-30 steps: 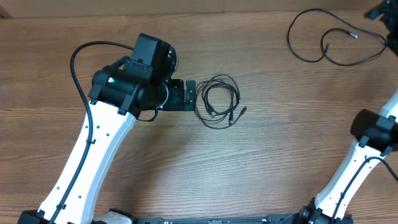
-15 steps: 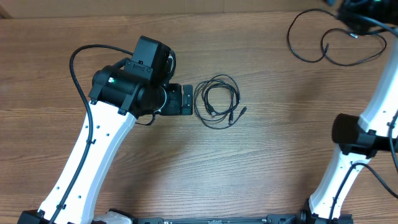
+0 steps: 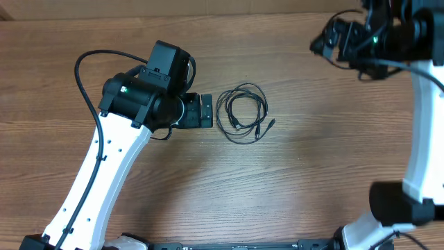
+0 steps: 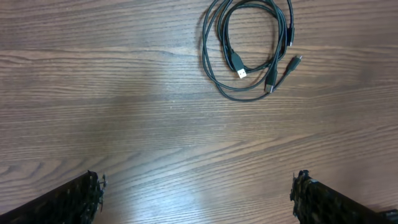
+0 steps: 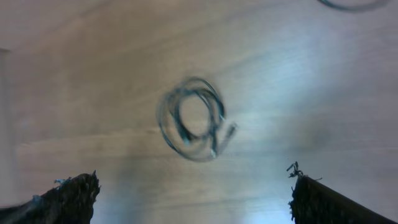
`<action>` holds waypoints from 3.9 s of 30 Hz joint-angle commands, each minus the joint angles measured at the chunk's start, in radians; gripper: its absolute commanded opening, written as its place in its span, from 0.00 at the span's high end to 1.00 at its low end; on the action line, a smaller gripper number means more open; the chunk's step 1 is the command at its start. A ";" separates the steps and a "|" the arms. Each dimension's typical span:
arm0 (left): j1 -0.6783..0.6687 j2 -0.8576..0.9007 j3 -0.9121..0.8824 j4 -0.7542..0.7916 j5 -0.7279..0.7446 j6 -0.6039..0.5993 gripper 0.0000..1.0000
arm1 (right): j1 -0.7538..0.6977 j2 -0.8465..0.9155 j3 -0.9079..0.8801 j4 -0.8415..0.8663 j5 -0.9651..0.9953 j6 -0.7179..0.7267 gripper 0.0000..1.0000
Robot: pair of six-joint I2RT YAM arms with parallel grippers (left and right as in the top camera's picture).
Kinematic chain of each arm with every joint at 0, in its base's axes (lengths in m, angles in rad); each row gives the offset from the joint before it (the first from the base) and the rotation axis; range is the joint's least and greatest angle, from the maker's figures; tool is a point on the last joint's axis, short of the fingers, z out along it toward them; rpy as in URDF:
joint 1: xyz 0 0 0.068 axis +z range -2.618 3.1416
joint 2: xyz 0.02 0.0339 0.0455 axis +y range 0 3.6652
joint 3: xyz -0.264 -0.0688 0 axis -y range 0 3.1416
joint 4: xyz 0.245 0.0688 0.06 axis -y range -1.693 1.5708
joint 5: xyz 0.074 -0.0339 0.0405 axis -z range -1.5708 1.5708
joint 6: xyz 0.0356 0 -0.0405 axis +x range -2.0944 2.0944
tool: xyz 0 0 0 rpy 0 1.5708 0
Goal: Untangle cables
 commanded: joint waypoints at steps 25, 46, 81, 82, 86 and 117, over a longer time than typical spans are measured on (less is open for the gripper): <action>-0.002 0.175 0.000 0.027 -0.013 -0.022 0.01 | 0.241 -0.029 -0.817 0.672 -0.110 -0.002 0.26; -0.002 0.223 0.000 0.104 -0.017 -0.022 0.00 | 0.275 0.029 -0.845 0.897 -0.077 0.134 0.41; -0.002 0.232 0.000 0.074 -0.021 -0.040 0.00 | 0.323 0.289 -0.845 0.934 0.081 0.151 0.59; -0.002 0.232 0.000 0.075 -0.021 -0.040 0.00 | 0.323 0.289 -0.845 0.935 0.081 0.151 0.58; -0.002 0.232 0.000 0.077 -0.021 -0.040 0.00 | 0.323 0.290 -0.845 0.938 0.082 0.150 0.58; -0.002 0.232 0.000 0.071 -0.021 -0.040 0.01 | 0.333 0.290 -0.851 0.937 0.108 0.147 0.94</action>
